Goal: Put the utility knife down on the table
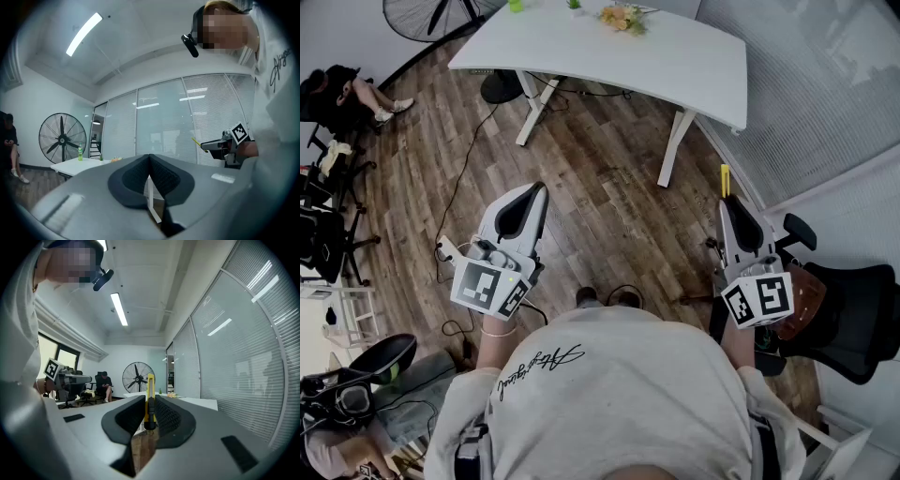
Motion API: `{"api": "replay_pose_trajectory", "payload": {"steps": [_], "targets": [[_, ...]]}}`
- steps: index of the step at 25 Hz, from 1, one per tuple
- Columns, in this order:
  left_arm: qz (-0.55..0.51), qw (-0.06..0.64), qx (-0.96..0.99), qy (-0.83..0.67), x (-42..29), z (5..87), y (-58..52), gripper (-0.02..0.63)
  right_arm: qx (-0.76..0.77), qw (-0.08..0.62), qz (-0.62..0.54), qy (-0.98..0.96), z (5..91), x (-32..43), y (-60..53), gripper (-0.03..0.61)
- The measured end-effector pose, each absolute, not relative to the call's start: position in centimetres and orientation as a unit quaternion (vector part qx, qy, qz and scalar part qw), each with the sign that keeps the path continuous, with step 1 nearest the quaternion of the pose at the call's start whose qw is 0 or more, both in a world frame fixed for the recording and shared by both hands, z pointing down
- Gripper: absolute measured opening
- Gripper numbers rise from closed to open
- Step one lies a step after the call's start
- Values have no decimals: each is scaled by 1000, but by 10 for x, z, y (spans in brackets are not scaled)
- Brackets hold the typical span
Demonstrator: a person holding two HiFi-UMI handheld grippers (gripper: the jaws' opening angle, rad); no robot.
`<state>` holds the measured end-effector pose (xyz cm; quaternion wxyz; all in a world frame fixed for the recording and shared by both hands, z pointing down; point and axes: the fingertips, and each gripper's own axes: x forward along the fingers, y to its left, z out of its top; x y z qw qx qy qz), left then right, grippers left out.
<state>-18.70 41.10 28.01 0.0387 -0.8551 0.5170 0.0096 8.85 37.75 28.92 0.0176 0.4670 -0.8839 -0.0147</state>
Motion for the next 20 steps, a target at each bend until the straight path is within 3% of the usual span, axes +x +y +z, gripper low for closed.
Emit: {"api": "replay_pose_trajectory", "payload": {"steps": [20], "targets": [[14, 32, -859, 511, -201, 281, 417, -3, 469, -4, -16, -883, 278, 65, 387, 64]]}}
